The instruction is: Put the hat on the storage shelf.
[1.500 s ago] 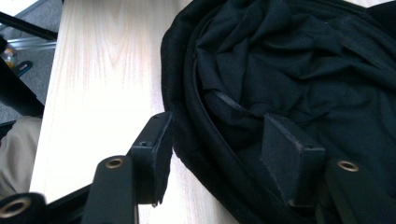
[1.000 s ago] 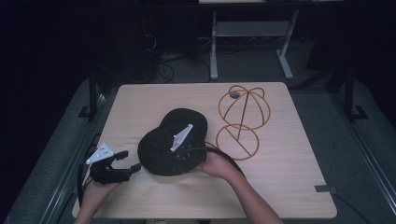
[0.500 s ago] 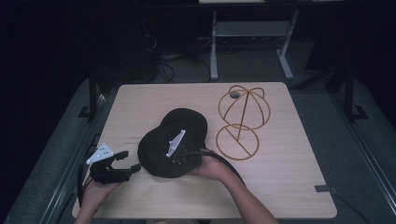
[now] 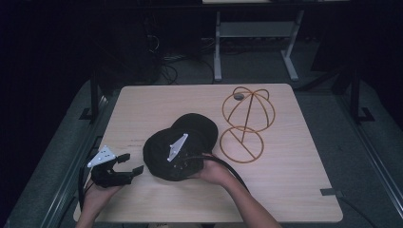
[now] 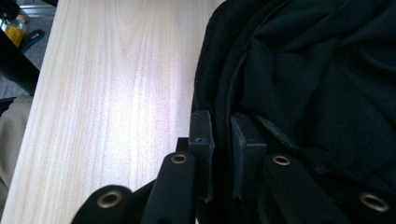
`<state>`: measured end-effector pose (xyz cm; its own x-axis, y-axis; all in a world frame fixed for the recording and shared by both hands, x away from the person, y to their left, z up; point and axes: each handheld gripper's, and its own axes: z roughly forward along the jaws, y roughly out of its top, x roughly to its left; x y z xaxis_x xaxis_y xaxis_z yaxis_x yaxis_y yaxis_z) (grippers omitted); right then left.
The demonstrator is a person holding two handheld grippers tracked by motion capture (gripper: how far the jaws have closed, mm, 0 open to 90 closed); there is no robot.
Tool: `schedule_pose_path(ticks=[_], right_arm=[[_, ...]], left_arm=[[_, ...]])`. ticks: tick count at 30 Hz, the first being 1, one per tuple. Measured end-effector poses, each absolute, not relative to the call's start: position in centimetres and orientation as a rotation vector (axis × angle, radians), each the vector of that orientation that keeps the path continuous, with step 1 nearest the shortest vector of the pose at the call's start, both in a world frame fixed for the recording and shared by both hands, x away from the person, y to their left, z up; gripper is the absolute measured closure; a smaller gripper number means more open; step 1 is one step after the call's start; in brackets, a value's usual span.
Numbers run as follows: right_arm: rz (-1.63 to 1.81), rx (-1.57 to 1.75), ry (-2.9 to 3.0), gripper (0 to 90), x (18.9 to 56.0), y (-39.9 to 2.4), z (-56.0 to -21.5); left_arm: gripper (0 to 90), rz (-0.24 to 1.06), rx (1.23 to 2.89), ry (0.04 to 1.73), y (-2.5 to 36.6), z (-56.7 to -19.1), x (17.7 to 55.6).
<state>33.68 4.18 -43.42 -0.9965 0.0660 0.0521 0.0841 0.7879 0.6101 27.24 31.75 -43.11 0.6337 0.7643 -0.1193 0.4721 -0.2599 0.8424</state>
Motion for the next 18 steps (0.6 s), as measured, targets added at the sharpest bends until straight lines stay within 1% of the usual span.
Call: schedule_pose_path(ticks=[18], right_arm=[[-1.052, -0.129, -2.932, 80.8, 33.61, 3.91, -42.66]], left_arm=[[20.2, 0.390, 1.909, 0.983, 31.84, -43.16, 27.22]])
